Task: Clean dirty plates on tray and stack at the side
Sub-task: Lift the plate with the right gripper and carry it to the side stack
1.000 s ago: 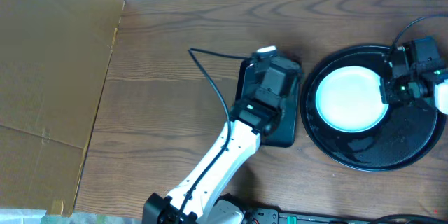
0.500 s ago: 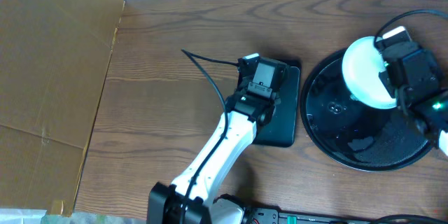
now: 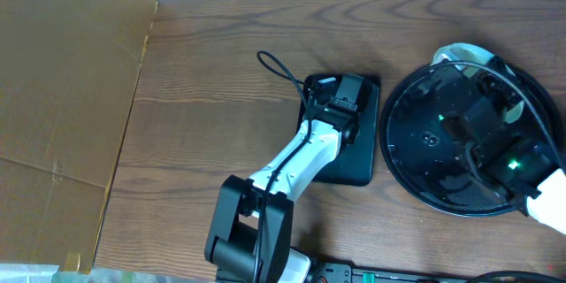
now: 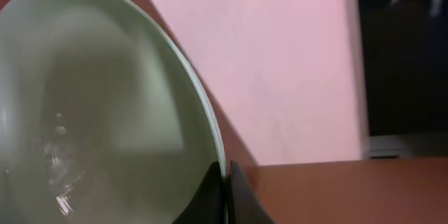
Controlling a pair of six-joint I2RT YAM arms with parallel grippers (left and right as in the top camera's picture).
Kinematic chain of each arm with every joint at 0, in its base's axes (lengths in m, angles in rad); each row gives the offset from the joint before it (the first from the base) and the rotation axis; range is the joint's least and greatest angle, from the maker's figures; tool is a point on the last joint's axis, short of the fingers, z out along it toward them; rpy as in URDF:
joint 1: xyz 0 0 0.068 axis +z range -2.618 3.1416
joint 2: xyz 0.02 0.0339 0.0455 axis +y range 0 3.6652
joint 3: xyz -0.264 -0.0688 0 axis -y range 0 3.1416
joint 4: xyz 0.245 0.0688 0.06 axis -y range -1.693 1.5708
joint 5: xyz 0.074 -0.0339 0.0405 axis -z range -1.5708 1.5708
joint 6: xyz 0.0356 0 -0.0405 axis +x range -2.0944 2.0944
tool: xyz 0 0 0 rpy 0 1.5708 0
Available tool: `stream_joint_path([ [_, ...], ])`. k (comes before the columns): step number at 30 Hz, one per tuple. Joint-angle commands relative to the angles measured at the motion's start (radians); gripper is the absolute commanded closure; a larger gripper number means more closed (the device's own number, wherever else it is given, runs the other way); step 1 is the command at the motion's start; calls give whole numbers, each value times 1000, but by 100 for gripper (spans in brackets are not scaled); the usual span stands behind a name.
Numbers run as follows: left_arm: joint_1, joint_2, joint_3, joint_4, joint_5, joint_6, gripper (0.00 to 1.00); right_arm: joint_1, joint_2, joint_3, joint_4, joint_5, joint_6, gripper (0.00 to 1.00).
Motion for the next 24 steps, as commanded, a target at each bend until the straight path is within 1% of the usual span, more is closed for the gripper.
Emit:
stream_joint_path([
  [1,5,16,0,18,17,-16,92,26,-16,4,35,108,-119,99],
  [4,5,19,0,28,57,-17,83,32,-16,4,60,135,-138,99],
  [6,5,19,0,32,68,-17,72,32,-16,4,59,143,-138,99],
  [7,5,19,0,32,68,-17,64,32,-16,4,59,148,-138,99],
  [13,5,7,1,31,68,-16,62,32,-16,4,59,149,-138,99],
  [15,5,-12,4,27,68,-16,59,32,-16,4,59,149,-138,99],
  [18,5,-72,6,27,68,-16,51,31,-16,4,60,148,-139,99],
  [20,5,-141,8,27,68,-16,41,31,-16,4,68,148,-182,99],
  [22,5,-208,8,27,68,-16,37,31,-16,4,88,148,-227,99],
  [24,5,-270,8,20,68,-15,36,31,-16,4,113,149,-243,99],
])
